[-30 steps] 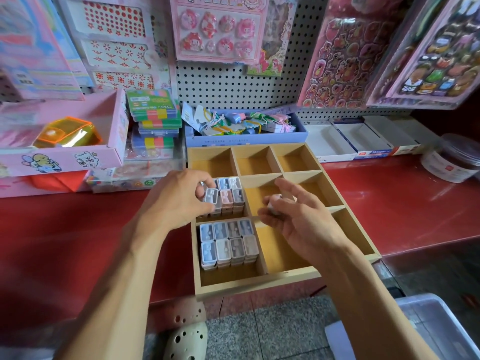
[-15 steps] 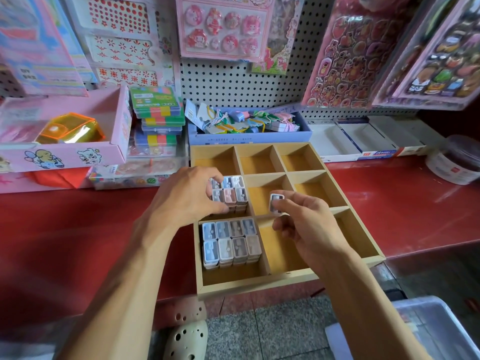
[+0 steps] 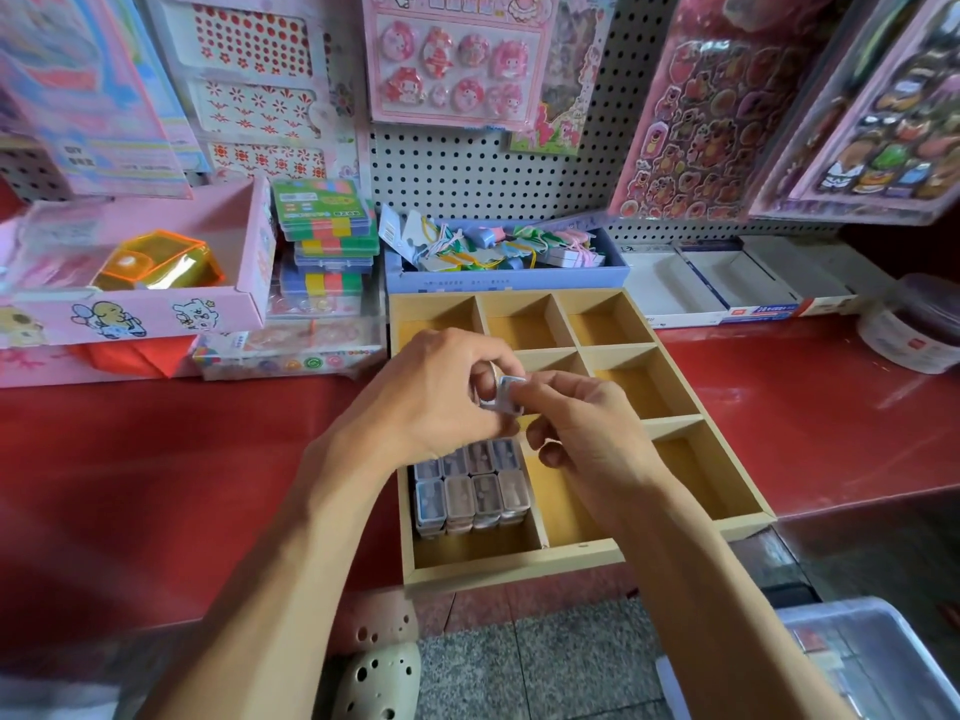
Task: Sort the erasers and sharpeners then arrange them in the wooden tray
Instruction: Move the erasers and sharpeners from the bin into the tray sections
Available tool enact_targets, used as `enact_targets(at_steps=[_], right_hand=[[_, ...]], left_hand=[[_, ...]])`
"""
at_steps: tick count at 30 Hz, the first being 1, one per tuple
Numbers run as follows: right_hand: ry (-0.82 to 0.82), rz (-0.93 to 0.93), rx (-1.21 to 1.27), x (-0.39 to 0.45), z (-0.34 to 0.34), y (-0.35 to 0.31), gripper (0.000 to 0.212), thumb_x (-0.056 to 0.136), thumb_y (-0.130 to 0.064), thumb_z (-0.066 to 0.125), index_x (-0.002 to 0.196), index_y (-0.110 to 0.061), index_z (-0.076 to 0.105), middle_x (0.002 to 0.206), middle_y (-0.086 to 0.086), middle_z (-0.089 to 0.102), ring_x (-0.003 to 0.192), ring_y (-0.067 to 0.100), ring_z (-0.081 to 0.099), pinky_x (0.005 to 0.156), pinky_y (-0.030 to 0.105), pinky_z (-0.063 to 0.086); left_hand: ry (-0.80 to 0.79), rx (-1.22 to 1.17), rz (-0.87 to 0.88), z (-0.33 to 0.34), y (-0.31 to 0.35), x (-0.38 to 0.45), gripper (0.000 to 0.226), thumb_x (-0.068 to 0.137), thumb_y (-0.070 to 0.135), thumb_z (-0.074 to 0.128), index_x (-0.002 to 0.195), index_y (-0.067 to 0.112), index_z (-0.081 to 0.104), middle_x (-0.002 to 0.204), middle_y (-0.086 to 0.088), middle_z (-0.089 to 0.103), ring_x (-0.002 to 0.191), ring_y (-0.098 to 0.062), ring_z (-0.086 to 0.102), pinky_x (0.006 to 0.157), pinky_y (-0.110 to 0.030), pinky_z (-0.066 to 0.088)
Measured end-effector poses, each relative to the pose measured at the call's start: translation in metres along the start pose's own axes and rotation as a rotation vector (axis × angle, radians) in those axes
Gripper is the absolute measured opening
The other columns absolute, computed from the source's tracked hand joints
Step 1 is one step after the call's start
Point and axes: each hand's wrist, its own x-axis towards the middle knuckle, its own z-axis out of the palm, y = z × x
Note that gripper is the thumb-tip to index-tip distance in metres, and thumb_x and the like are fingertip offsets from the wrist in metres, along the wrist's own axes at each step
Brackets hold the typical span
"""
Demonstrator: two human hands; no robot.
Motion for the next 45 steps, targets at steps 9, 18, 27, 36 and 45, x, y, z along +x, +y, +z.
enact_targets(at_steps=[9,18,27,36,45], right_hand=[[0.231,-0.003,-0.026,-0.006,-0.039,0.016,0.013,0.096,-0.019,0.063,0.103,-0.020,0.074,0.096,0.005,0.075,0.091,0.020,0.067,0.074,0.034,0.051],[0.523,-0.122,0.066,-0.015,-0.082,0.016,0.014,0.093,-0.016,0.062,0.099,-0.020,0.074,0.100,0.006,0.074,0.099,0.020,0.067,0.081,0.034,0.053],[0.548,-0.127,0.057,-0.019,-0.091,0.018,0.014,0.094,-0.020,0.061,0.102,-0.022,0.073,0.104,0.007,0.074,0.106,0.026,0.069,0.095,0.043,0.055],[0.527,-0.109,0.056,-0.039,-0.095,0.019,0.015,0.098,-0.014,0.058,0.101,-0.022,0.071,0.107,0.008,0.073,0.106,0.023,0.069,0.082,0.034,0.053],[0.592,-0.123,0.014,-0.113,-0.119,0.013,0.016,0.098,-0.013,0.059,0.108,-0.021,0.070,0.095,0.001,0.073,0.086,0.016,0.066,0.076,0.028,0.053]], left_hand=[[0.147,0.149,-0.234,-0.033,-0.050,-0.010,0.027,0.064,0.022,0.089,0.083,0.030,0.071,0.064,0.007,0.059,0.051,-0.006,0.046,0.058,-0.028,0.038],[0.055,0.281,-0.246,-0.019,-0.050,-0.007,0.043,0.071,0.023,0.085,0.111,0.024,0.071,0.077,0.012,0.061,0.071,-0.010,0.059,0.072,-0.031,0.051],[0.045,0.340,-0.224,-0.019,-0.046,-0.009,0.049,0.072,0.032,0.085,0.118,0.027,0.066,0.084,0.011,0.061,0.078,-0.014,0.058,0.075,-0.035,0.050],[0.147,0.119,-0.201,-0.020,-0.023,-0.018,0.032,0.079,0.039,0.077,0.109,0.031,0.068,0.081,0.011,0.067,0.072,-0.008,0.063,0.072,-0.029,0.052],[0.182,-0.366,-0.174,0.021,0.043,-0.071,0.014,0.082,0.026,0.078,0.095,0.027,0.073,0.082,0.001,0.070,0.076,-0.016,0.067,0.067,-0.022,0.052]])
